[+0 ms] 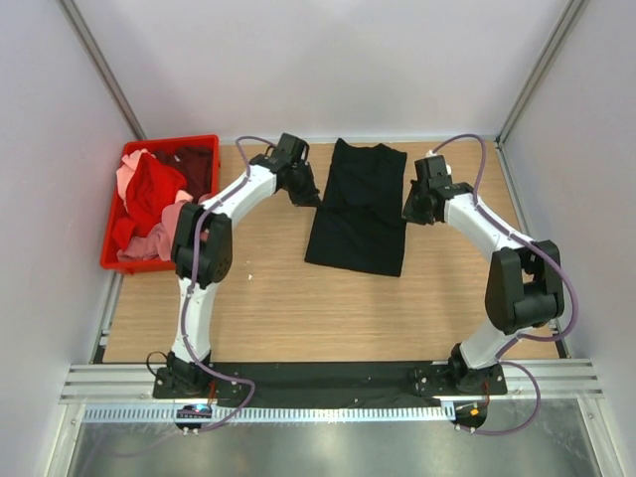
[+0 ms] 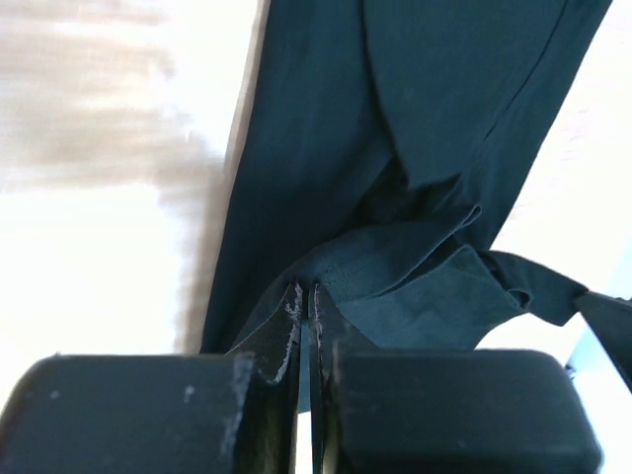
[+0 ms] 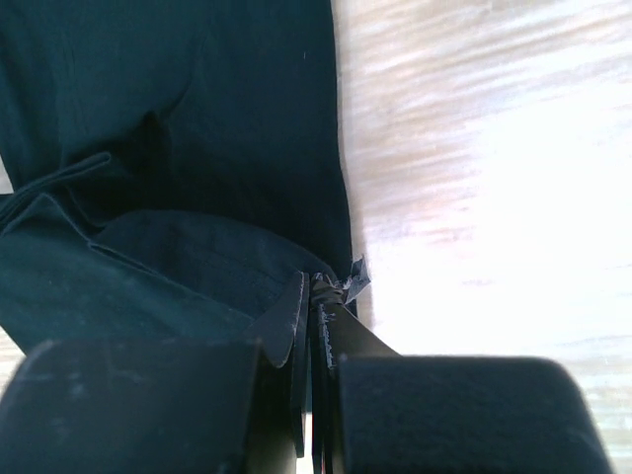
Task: Fold and stack the t-shirts
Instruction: Fold the tshirt
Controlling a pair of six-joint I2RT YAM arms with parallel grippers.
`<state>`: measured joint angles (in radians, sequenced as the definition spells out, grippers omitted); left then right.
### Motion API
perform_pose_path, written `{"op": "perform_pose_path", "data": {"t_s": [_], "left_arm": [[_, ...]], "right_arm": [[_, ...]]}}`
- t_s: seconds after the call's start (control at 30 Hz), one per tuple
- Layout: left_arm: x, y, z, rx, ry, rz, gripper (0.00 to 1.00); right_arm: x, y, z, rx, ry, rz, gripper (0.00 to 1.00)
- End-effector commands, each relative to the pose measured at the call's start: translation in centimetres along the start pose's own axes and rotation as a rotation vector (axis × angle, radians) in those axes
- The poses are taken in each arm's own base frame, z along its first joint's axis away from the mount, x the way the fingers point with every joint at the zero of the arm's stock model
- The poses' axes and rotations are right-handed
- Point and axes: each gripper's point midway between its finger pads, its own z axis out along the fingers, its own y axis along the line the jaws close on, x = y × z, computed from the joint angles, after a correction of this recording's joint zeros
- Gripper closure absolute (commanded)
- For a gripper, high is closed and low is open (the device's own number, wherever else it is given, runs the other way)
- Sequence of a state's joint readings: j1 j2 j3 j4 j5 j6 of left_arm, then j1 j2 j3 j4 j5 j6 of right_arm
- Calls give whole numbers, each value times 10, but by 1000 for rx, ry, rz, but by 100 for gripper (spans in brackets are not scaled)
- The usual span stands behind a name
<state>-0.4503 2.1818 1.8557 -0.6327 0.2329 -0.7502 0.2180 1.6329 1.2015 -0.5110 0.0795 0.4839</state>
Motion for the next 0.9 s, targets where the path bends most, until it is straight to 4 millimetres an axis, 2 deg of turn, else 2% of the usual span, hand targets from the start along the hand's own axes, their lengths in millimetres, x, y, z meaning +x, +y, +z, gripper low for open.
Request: {"op": "perform_pose_path", "data": {"t_s": [0.0, 0.13, 0.23, 0.3, 0.5, 0.63, 0.8, 0.87], "left_arm": [[-19, -14, 11, 94, -16, -5, 100], [-31, -19, 21, 122, -29, -11, 100], [-36, -13, 28, 117, -32, -30, 100], [-40, -10, 31, 127, -34, -38, 100], [-53, -18, 31, 181, -75, -24, 100], [-60, -26, 27, 222, -90, -30, 100], [-68, -33, 19, 240, -122, -33, 100], [-71, -36, 18, 248, -131, -34, 100]], "right_arm": [[-29, 16, 0, -68, -66, -7, 99], [-39, 10, 15, -67, -66, 11, 99], [-44, 6, 27, -67, -68, 22, 99], [-46, 10, 30, -107, -60, 22, 99], [-48, 17, 42, -167, -59, 19, 99], [-54, 18, 39, -180, -76, 30, 99], [-63, 17, 25, -195, -111, 50, 99], [-66, 15, 27, -195, -119, 58, 99]]}}
